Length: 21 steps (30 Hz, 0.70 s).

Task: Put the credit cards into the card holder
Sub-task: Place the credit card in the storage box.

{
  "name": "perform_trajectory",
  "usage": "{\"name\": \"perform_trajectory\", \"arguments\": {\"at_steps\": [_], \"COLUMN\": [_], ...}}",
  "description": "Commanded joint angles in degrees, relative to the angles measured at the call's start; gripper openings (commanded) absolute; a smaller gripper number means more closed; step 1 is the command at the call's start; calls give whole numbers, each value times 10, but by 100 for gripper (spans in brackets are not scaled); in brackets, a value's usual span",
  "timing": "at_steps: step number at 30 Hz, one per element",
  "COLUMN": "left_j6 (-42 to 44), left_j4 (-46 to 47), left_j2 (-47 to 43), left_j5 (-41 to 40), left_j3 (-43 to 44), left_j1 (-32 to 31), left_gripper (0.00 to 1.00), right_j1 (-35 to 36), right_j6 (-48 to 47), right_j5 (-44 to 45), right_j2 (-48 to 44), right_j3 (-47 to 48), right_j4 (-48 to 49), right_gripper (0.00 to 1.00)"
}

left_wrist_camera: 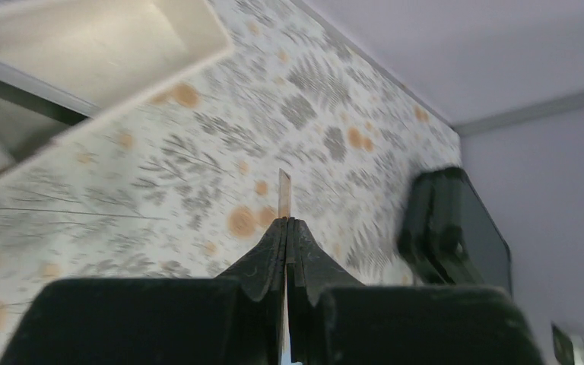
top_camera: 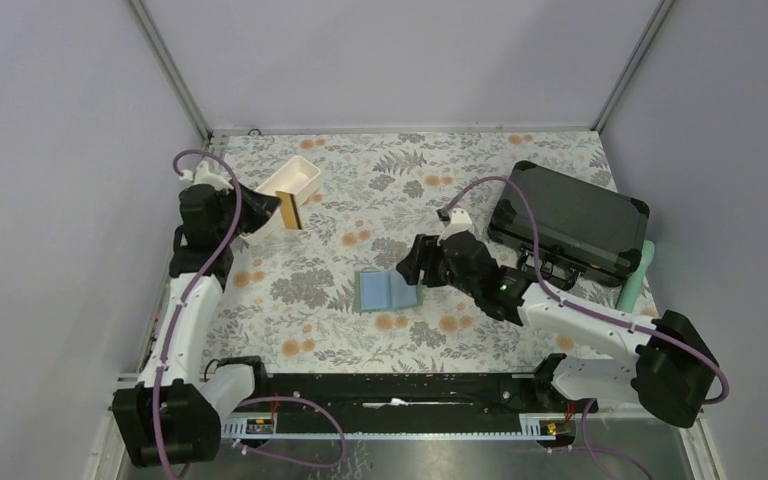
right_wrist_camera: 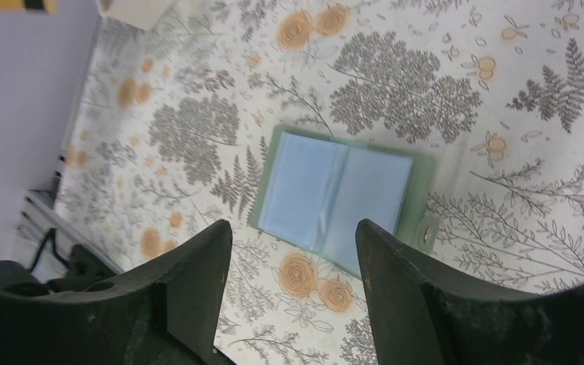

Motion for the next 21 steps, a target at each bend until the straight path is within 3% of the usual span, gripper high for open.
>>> {"name": "perform_trajectory", "arguments": {"at_steps": [1, 6, 11, 21], "left_j6": [-20, -55, -97, -168], "left_j4": [63, 116, 180, 280], "left_j2": [-33, -59, -89, -121], "left_j5": [104, 145, 170, 208], "left_j3": [-16, -45, -65, -105], "left_j1": [-53, -133, -194, -258], "left_gripper": [0, 0, 0, 0], "right_j1": [-47, -88, -98, -98], "right_j6": [11, 99, 178, 210], "right_j5": [-129, -271, -348, -394], "right_j2": [-33, -42, -25, -2], "right_j3": [-1, -50, -76, -53], "right_j4": [60, 218, 360, 436], "right_gripper": [69, 74, 77, 77]}}
